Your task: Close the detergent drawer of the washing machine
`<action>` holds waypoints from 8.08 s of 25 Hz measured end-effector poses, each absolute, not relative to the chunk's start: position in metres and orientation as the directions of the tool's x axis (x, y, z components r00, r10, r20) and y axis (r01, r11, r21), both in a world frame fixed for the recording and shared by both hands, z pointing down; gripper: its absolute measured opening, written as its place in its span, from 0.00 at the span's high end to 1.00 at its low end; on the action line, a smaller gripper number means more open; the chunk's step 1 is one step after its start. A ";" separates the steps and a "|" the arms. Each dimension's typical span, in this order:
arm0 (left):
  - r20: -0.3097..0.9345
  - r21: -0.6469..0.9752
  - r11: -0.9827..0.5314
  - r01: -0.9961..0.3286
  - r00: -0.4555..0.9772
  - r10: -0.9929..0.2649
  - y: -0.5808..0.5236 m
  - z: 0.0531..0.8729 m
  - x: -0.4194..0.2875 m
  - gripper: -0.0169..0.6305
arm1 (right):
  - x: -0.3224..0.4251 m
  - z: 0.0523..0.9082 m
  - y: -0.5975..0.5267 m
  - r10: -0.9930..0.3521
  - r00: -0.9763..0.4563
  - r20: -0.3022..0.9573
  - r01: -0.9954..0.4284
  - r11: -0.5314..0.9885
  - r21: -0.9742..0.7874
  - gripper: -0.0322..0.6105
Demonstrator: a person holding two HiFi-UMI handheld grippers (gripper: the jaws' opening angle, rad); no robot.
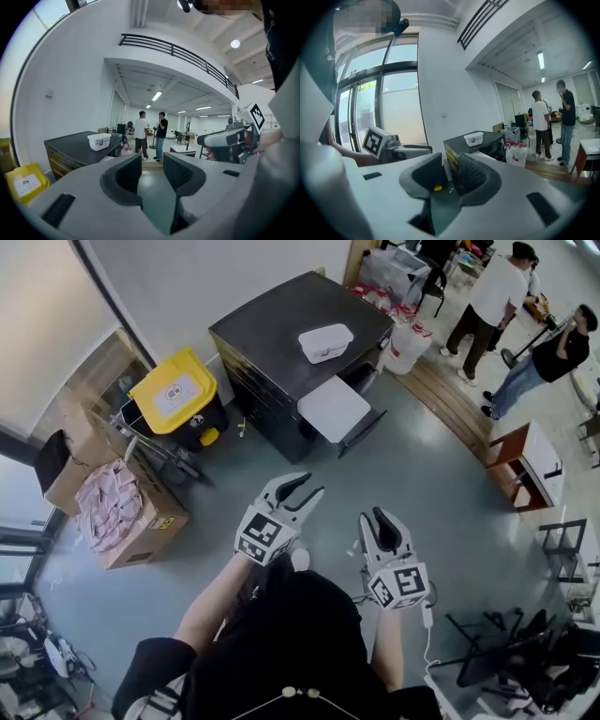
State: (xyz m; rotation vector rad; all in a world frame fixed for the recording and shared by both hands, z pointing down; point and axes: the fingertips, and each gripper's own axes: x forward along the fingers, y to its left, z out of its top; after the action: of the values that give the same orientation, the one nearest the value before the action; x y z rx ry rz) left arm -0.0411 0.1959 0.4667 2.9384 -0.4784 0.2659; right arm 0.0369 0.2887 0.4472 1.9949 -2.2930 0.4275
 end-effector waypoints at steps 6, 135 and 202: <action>0.280 0.105 -0.947 -0.303 0.923 -0.265 0.168 0.510 -0.002 0.75 | 0.064 0.480 0.262 -0.931 -0.180 0.316 -0.975 0.125 -0.186 0.74; 0.684 0.298 -0.876 -0.380 0.725 -0.081 -0.014 0.675 0.098 0.90 | 0.197 0.687 -0.061 -0.479 0.045 0.877 -0.526 -0.758 -0.387 0.79; 0.728 -0.408 -0.797 -0.444 0.368 -0.578 -0.096 0.660 0.044 0.60 | 0.153 0.678 -0.127 -0.608 -0.299 0.736 -0.435 -0.599 -0.672 0.83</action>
State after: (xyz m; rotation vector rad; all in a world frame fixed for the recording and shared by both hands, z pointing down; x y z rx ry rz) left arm 0.0442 -0.0963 0.6599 2.7131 -1.0215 1.5435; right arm 0.1534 -0.1271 0.6779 1.9287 -1.4517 2.2060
